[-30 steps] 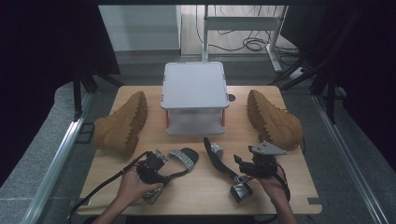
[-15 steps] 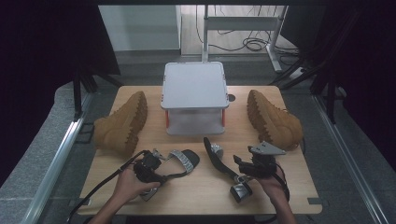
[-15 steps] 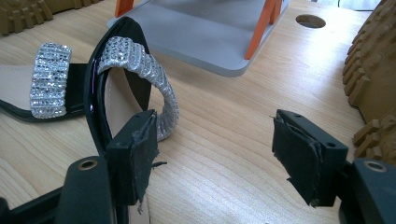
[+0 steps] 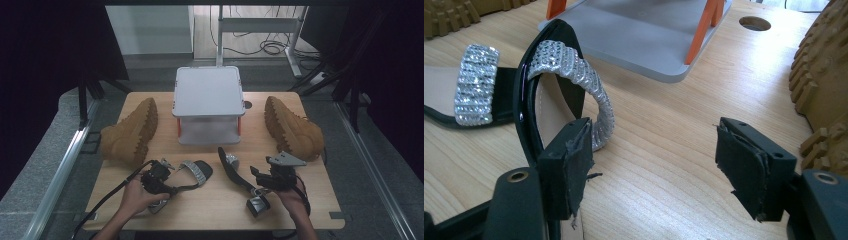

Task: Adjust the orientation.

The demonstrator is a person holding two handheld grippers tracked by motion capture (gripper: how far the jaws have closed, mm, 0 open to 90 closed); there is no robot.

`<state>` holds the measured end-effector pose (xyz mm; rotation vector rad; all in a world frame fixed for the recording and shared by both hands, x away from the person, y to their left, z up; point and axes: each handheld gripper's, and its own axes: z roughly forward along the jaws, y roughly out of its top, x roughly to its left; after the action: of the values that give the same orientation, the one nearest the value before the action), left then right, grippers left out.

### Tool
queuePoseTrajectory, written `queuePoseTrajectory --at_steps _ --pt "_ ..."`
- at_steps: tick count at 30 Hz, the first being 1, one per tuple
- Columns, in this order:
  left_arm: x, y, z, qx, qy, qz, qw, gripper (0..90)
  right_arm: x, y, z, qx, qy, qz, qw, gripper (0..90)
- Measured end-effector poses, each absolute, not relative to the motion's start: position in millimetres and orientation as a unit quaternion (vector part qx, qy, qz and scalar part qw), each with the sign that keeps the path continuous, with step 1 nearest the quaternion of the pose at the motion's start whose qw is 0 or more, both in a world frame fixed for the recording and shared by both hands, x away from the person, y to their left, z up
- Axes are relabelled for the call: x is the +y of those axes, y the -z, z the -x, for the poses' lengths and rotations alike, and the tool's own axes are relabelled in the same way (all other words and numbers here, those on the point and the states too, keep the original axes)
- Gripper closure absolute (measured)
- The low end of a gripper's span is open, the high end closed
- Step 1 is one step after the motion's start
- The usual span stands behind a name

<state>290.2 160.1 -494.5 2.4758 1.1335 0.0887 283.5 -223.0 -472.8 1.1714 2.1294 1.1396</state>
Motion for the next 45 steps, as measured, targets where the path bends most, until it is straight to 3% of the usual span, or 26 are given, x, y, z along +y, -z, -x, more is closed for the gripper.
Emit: queuePoseTrajectory --at_steps 16,21,27,35,45 --pt "212 505 -285 0.500 -0.044 -0.827 0.255 43.0 -221 475 -284 0.775 -0.407 -0.427 0.226 31.2" --pt "211 505 -285 0.500 -0.045 -0.827 0.252 41.9 -220 476 -284 0.776 -0.407 -0.426 0.225 31.2" --pt "207 482 -285 0.482 -0.073 -0.819 0.304 26.8 -220 476 -284 0.776 -0.407 -0.426 0.225 31.2" --pt "205 471 -298 0.457 -0.094 -0.820 0.331 27.7 -223 475 -287 0.772 -0.411 -0.428 0.227 31.1" --pt "230 461 -304 0.470 -0.107 -0.785 0.389 31.6 -231 467 -297 0.750 -0.424 -0.453 0.229 31.2"
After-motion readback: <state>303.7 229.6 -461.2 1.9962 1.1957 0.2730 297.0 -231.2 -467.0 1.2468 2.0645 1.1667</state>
